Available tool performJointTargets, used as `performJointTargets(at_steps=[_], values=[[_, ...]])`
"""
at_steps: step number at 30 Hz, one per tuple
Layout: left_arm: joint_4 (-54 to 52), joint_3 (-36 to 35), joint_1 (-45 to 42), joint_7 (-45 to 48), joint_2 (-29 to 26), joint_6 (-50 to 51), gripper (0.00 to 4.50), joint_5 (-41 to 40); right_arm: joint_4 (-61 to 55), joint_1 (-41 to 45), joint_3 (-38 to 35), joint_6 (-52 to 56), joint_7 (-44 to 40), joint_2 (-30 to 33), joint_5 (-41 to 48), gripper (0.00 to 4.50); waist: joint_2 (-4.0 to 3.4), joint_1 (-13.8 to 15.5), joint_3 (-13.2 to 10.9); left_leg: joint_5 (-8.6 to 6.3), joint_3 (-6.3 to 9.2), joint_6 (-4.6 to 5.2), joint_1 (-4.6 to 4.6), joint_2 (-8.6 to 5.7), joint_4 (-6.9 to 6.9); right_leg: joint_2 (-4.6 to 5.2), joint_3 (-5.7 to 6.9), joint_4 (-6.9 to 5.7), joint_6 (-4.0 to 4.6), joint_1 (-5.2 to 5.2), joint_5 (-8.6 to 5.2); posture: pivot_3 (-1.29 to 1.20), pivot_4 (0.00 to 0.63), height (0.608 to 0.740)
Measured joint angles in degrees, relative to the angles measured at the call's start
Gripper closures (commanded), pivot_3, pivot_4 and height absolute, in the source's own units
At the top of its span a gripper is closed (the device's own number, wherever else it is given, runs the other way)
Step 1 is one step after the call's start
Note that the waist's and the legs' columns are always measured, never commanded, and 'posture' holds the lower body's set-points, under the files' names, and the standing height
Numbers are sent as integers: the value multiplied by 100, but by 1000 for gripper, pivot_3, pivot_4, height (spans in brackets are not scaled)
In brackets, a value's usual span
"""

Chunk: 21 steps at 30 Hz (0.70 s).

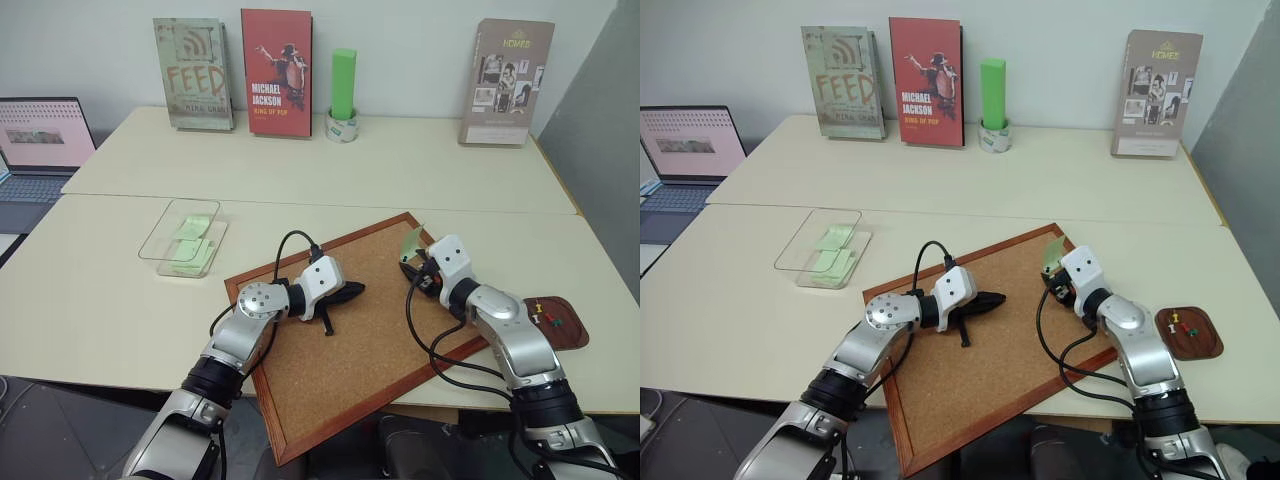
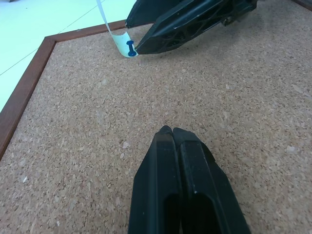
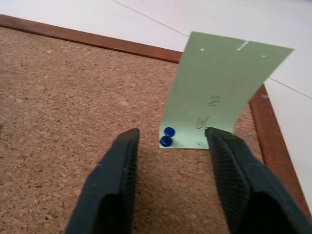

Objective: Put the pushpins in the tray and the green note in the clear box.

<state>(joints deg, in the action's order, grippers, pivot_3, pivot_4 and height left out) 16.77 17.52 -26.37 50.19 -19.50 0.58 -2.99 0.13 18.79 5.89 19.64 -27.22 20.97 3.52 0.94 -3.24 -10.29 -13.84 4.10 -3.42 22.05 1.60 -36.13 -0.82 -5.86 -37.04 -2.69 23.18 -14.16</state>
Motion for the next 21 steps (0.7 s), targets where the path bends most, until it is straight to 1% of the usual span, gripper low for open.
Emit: performJointTargets(at_steps=[4, 7, 18, 21], values=[[-48, -1, 29, -4, -17, 1, 4500, 1, 53, 29, 3, -49, -25, -61, -3, 3821, 0, -2, 0, 0, 0, 0, 0, 0, 1, 0, 1, -2, -1, 0, 0, 0, 150, 740], [-79, -1, 52, -16, -29, 1, 4500, 1, 133, 69, 45, -75, -38, -89, -10, 4450, 0, -6, 0, 0, 0, 0, 0, 1, 1, -1, 0, -2, 0, 0, 0, 0, 150, 740], [-119, -2, 84, -67, -52, 1, 4500, 1, 199, 117, 51, -129, -114, -89, -18, 4493, -1, -8, 0, 0, 0, 0, -1, 1, 2, -1, 1, -3, -1, 1, 1, 0, 150, 740], [-117, -2, 81, -66, -51, 1, 4500, 1, 45, 117, 51, -123, -123, -90, -12, 4493, -1, -7, 0, 0, 0, 0, 0, 1, 2, -1, 0, -3, -1, 1, 1, 0, 150, 740]])
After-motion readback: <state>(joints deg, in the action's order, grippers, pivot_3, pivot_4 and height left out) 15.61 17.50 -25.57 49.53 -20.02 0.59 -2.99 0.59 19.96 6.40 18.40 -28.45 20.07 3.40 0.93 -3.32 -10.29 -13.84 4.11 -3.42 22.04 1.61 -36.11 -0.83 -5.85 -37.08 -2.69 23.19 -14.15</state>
